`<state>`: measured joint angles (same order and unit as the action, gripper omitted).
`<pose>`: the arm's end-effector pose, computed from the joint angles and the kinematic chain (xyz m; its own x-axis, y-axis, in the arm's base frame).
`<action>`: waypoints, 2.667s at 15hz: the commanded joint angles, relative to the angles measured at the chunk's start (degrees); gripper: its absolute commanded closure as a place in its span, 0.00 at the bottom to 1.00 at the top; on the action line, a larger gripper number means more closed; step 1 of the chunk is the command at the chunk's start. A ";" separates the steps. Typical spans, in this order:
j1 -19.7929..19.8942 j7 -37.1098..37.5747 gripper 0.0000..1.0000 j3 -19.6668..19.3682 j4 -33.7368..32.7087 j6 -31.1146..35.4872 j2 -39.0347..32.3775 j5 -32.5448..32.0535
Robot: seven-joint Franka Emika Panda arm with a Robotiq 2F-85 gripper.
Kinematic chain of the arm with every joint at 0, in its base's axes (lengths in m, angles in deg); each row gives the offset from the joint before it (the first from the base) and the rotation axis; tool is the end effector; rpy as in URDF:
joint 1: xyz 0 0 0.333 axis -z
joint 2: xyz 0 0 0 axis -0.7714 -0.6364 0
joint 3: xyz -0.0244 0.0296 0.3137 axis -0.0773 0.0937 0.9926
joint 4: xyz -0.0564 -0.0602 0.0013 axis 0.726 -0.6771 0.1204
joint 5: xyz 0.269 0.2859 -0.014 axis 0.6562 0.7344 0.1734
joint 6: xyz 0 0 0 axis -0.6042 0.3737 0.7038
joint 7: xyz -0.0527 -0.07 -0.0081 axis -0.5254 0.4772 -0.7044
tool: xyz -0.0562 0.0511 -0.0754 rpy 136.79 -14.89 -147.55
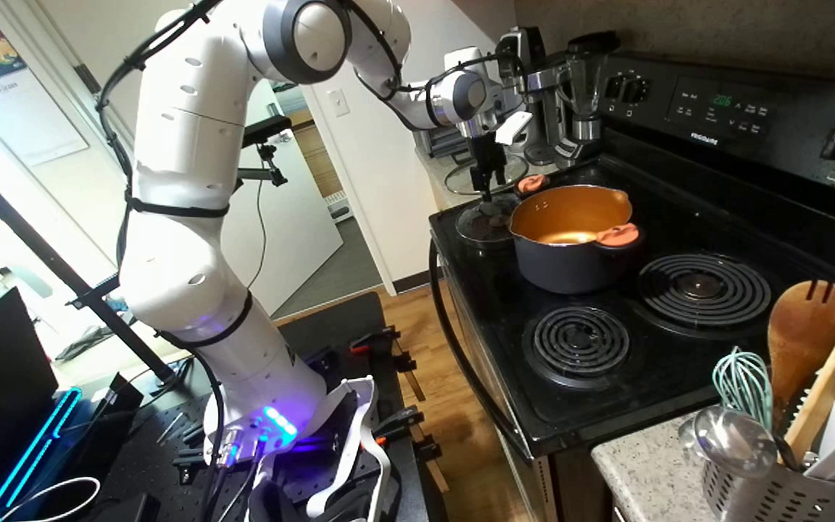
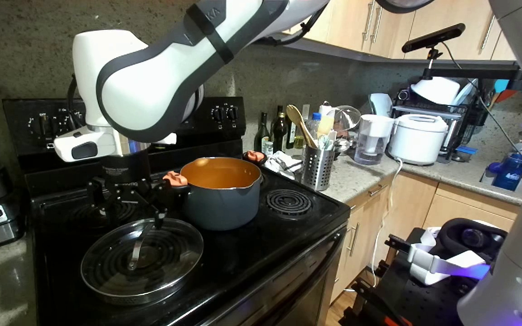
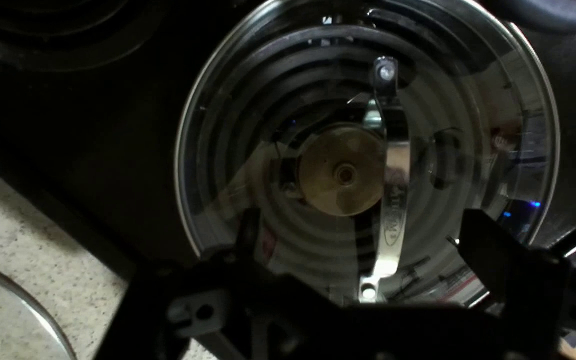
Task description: Remove the glass lid from the pot on the stove
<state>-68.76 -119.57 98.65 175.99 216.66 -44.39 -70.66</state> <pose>0.5743 0.3616 0.2299 -0.6976 0.7138 -0.0625 0.7146 0.6994 0.0119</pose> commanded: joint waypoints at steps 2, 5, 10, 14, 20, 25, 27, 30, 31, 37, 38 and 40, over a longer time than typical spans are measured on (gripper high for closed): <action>0.03 0.52 0.00 2.14 2.90 -2.77 6.12 1.71; 0.01 1.35 0.00 4.17 5.38 -5.36 11.89 4.27; 0.79 -0.18 0.00 6.81 8.42 -13.31 22.23 10.91; 1.29 -4.00 0.00 6.35 9.87 -23.03 29.11 14.72; 2.05 -9.82 0.00 3.86 9.28 -34.04 32.72 15.79; 1.65 -8.77 0.00 2.97 7.66 -34.05 30.96 14.71; 1.66 -8.77 0.00 2.95 7.67 -34.07 30.96 14.71; 1.46 -9.35 0.00 3.01 7.26 -34.64 30.40 13.63; 1.55 -9.91 0.00 2.88 6.70 -34.97 30.06 12.84; 1.95 -12.94 0.00 2.10 4.89 -35.63 29.91 6.68; 1.93 -12.63 0.00 1.91 4.76 -35.24 29.84 6.15; 1.82 -11.30 0.00 1.91 5.87 -34.03 29.95 7.10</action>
<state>-66.74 -130.90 100.70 182.12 182.83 -14.32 -63.57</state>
